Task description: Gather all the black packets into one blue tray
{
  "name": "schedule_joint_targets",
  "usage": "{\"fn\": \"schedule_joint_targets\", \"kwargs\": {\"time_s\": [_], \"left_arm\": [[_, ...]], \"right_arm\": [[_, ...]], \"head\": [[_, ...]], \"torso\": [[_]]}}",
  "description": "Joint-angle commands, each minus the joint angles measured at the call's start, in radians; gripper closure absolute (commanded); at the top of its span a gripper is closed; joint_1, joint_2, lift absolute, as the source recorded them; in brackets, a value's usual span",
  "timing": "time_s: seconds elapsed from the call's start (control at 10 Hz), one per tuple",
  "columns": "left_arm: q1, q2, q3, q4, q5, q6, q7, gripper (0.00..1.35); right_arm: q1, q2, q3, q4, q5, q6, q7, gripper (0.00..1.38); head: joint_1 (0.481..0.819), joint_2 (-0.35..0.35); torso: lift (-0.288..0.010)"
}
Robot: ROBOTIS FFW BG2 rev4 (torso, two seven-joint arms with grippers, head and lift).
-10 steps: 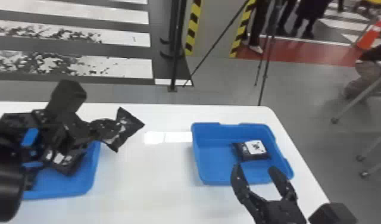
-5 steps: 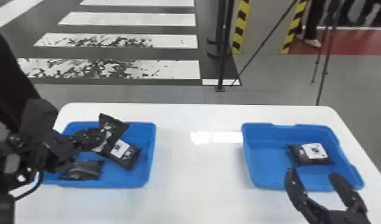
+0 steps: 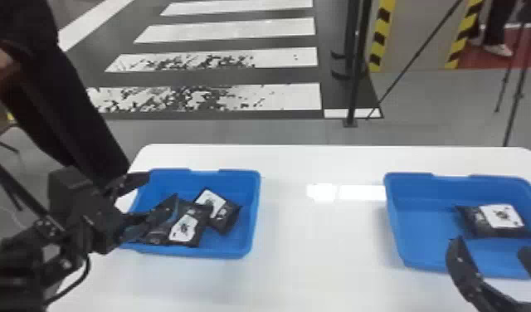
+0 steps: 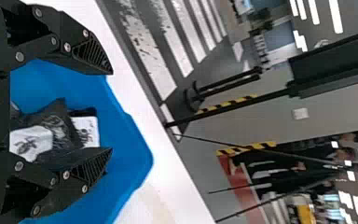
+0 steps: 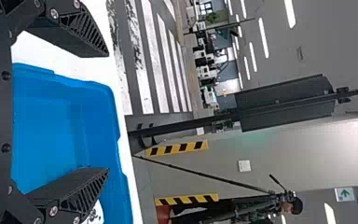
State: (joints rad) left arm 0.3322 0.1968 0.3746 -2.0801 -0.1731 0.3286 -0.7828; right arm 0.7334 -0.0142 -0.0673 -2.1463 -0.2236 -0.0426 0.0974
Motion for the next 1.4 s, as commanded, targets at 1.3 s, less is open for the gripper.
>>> {"fn": "schedule_joint_targets", "kwargs": {"time_s": [1.3], "left_arm": [[0.443, -0.088, -0.099, 0.002, 0.574, -0.554, 0.258, 0.28]], "right_arm": [[-0.527, -0.047, -0.31, 0.209, 0.429, 0.713, 0.377, 0.18]], "head": [[0.695, -0.145]], "torso": [[-0.11]]}}
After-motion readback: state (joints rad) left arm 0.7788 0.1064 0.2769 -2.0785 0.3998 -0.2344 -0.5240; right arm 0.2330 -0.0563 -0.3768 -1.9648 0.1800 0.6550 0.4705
